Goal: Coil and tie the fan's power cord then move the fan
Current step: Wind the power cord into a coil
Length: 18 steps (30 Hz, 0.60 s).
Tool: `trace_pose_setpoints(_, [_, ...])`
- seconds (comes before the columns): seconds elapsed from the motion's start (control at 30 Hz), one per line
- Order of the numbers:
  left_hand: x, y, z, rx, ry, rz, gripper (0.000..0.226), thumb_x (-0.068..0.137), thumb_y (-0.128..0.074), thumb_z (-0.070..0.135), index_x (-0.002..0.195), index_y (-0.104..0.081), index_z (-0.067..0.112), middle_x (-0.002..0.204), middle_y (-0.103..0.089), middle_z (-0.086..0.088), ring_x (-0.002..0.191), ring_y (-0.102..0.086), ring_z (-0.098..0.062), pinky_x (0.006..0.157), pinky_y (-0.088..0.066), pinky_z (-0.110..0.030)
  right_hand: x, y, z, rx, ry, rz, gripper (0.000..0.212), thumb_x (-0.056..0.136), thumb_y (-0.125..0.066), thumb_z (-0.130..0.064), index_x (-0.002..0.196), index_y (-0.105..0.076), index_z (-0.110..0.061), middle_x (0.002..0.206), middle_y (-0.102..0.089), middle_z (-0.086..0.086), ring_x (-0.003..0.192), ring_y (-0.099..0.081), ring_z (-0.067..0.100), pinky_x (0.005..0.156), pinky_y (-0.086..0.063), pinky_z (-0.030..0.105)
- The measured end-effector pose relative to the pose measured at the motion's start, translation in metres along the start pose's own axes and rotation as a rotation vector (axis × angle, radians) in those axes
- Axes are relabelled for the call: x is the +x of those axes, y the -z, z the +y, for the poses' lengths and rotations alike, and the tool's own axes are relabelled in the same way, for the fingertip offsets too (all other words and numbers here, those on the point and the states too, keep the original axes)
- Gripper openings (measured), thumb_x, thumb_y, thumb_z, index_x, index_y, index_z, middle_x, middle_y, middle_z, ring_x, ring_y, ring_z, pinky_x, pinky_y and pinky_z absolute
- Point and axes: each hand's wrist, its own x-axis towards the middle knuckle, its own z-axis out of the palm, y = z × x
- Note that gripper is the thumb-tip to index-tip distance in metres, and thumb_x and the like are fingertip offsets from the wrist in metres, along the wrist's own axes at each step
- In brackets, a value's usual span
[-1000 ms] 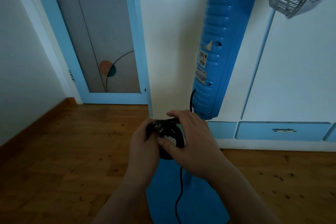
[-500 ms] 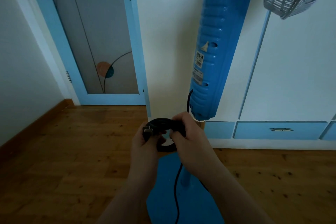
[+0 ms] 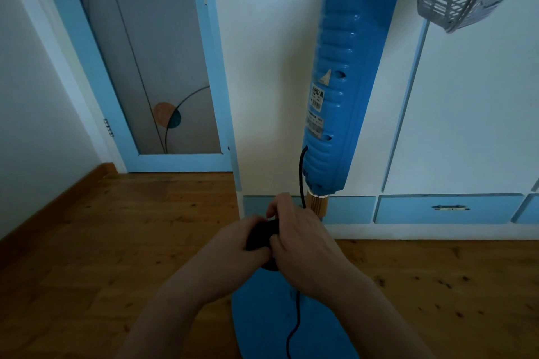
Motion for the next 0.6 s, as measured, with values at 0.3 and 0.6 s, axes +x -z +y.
trace_pose_setpoints(0.3, [0.005,-0.019,-0.003,0.023,0.008,0.4,0.014,0.1,-0.049,0.009,0.09,-0.053,0.017,0.08,-0.062,-0.005,0.062,-0.06,-0.013,0.044,-0.042,-0.018,0.004,-0.01,-0.002,0.122,-0.048,0.076,0.036,0.085,-0.054,-0.025,0.108,-0.034,-0.042,0.084,-0.056,-0.013,0.072,-0.054,0.004,0.059,-0.044,0.022])
trace_pose_setpoints(0.6, [0.01,-0.042,0.008,-0.508,0.038,0.72,0.014,0.099,-0.05,0.005,0.091,-0.06,0.011,0.084,-0.065,-0.009,0.07,-0.065,-0.01,0.054,-0.052,-0.014,0.007,-0.023,-0.01,0.675,-0.376,0.344,0.018,0.087,-0.07,-0.018,0.087,-0.058,-0.032,0.082,-0.066,-0.009,0.076,-0.062,-0.003,0.059,-0.048,0.009])
